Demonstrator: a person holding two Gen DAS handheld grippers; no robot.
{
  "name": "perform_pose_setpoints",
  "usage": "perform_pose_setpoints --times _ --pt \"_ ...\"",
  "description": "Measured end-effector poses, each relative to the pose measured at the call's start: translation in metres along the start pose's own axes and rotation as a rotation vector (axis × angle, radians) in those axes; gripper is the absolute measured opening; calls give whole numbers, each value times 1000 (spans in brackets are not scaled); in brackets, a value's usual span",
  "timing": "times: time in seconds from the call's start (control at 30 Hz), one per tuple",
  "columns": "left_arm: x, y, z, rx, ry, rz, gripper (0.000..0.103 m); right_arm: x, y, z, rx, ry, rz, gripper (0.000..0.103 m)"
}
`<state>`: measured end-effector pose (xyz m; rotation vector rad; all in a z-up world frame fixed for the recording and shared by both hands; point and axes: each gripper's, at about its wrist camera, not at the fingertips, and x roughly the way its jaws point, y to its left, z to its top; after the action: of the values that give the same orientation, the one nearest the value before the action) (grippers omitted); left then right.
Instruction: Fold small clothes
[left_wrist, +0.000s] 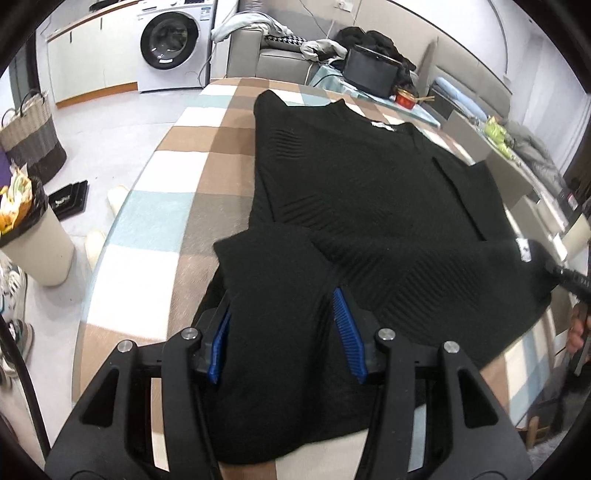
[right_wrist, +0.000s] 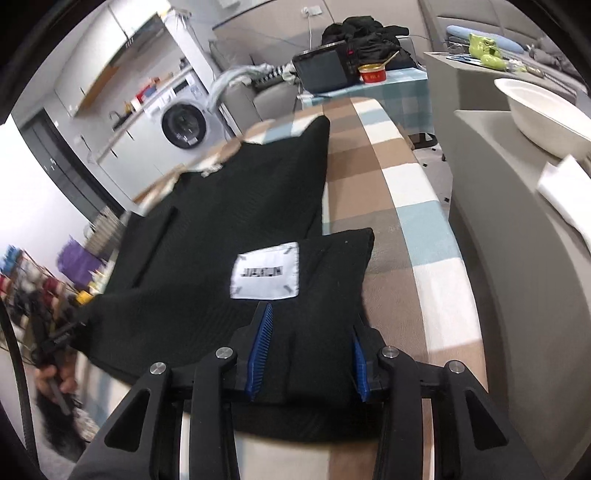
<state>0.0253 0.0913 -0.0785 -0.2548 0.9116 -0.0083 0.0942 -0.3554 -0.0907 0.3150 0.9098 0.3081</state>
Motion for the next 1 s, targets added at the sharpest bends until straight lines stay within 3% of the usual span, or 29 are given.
perform_pose_setpoints --times 0.33,0.57,0.8,0.87,1.0 --pt "-30 16 -22 -78 -7 -22 46 -20 9 -17 7 -17 55 39" --pt "-47 -3 -23 -47 -41 -79 47 -23 12 -20 2 -23 71 39" --pt "-37 0 -20 -86 -17 -38 46 -24 9 -22 20 -31 112 40" --pt "-32 3 -20 -106 -15 -33 43 -19 8 -23 34 -25 123 40" --pt "-26 10 -15 -146 -29 -50 20 -8 5 -22 70 -8 147 40"
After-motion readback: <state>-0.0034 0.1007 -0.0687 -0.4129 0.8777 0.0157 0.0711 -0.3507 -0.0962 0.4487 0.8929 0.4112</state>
